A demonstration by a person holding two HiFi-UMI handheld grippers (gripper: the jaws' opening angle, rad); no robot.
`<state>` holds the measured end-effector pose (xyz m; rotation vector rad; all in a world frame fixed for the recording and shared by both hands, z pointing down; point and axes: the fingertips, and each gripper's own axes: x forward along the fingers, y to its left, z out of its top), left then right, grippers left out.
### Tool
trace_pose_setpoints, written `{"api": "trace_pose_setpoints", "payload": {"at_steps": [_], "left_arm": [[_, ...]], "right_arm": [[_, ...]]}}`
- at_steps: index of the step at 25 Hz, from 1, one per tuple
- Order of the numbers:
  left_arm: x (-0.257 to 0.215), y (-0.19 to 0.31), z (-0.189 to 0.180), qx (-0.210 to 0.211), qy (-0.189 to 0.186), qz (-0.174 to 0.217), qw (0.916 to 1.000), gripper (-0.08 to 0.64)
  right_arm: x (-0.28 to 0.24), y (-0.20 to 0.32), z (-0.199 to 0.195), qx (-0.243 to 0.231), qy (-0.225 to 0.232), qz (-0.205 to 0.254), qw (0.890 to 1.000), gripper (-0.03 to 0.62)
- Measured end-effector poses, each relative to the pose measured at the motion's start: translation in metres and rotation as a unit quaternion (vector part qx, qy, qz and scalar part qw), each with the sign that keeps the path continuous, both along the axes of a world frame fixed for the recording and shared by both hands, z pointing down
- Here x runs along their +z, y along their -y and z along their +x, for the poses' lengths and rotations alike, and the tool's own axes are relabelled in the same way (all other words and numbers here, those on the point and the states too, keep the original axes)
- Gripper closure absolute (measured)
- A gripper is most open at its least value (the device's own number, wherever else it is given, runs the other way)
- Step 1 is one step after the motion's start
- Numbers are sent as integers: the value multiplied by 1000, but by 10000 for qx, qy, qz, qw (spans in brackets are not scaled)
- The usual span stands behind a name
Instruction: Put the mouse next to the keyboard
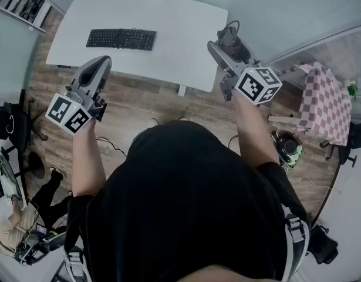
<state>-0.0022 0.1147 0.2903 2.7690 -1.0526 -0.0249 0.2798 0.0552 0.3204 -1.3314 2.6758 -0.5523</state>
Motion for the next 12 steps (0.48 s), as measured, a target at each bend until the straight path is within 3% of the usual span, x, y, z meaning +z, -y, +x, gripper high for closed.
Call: {"api": "trace_pose_setpoints", "payload": {"at_steps": [8,12], "left_arm": [[-5,-20,-48,82,-47,-3,10000,540],[-6,-21,-74,75,-132,16,9999,540]], "right_arm": [[-3,-14,-40,195,-188,0,9996,176],[-2,-19,-55,328,-44,-76,9994,176]]}}
